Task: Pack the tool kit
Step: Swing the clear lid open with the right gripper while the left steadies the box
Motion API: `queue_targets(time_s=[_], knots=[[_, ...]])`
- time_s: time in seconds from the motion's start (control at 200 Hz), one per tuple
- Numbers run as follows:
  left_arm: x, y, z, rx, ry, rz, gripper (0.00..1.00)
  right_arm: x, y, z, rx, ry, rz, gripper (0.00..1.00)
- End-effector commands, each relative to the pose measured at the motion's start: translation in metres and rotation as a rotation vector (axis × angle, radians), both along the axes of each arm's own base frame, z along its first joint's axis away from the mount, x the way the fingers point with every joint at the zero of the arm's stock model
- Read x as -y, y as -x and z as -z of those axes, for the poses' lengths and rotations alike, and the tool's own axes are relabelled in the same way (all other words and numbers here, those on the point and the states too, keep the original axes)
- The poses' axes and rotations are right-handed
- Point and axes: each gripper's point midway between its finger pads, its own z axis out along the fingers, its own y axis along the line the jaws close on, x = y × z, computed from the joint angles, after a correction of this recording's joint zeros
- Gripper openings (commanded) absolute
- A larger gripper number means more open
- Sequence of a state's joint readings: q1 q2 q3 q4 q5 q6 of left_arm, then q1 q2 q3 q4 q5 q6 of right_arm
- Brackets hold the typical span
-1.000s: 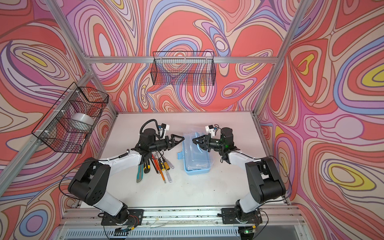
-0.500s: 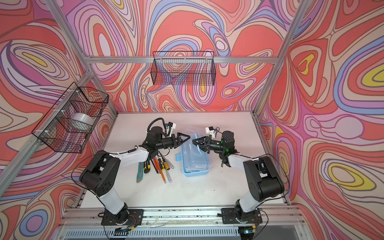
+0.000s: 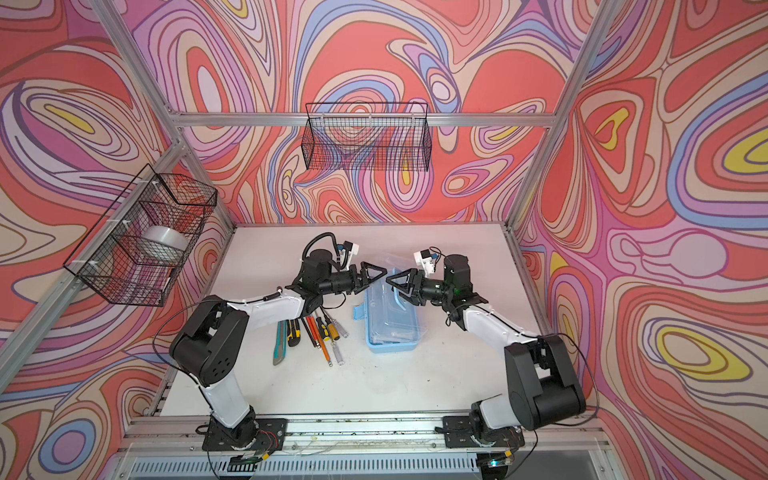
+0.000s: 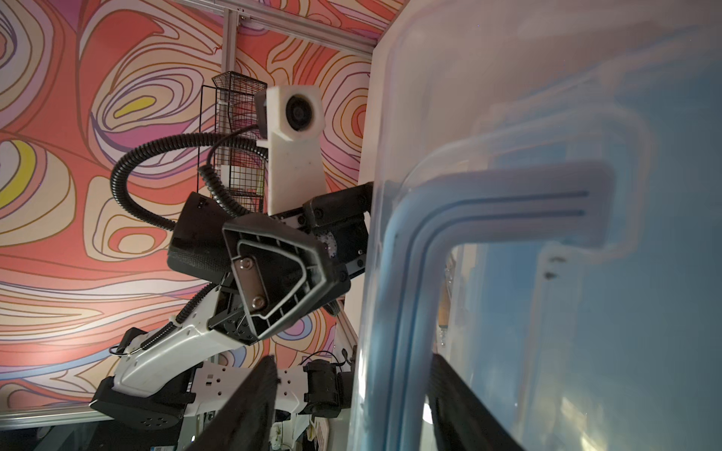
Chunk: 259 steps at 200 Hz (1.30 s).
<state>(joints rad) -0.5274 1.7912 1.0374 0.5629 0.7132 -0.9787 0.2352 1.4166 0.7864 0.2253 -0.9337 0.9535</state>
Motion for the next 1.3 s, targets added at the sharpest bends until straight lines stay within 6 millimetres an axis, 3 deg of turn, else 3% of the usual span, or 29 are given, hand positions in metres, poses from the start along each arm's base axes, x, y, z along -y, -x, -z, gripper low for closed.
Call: queue_targets(time_s=[0.0, 0.145, 0.396, 0.571, 0.766, 1.097, 1.197, 1.292], knots=[[0.008, 0.0, -0.028, 0.073, 0.028, 0.032, 0.87, 0.019, 0.001, 0.021, -0.025, 0.196, 0.082, 0.65], [0.011, -0.001, -0.034, 0.082, 0.026, 0.035, 0.87, 0.048, 0.002, 0.023, -0.016, 0.368, 0.195, 0.66], [0.027, -0.001, -0.05, 0.104, 0.026, 0.063, 0.87, 0.086, 0.014, -0.008, 0.067, 0.51, 0.335, 0.7], [0.058, 0.004, -0.07, 0.132, 0.04, 0.117, 0.87, 0.111, 0.022, -0.031, 0.123, 0.6, 0.433, 0.7], [0.097, 0.004, -0.067, 0.128, 0.025, 0.182, 0.87, 0.14, 0.033, -0.049, 0.164, 0.703, 0.551, 0.7], [0.12, -0.009, -0.072, 0.137, 0.009, 0.205, 0.89, 0.153, 0.038, -0.057, 0.193, 0.751, 0.601, 0.7], [0.127, -0.01, -0.081, 0.151, 0.007, 0.21, 0.9, 0.149, 0.036, -0.063, 0.211, 0.733, 0.587, 0.69], [0.132, -0.009, -0.075, 0.143, -0.021, 0.216, 0.9, 0.138, 0.036, -0.068, 0.228, 0.686, 0.545, 0.68]])
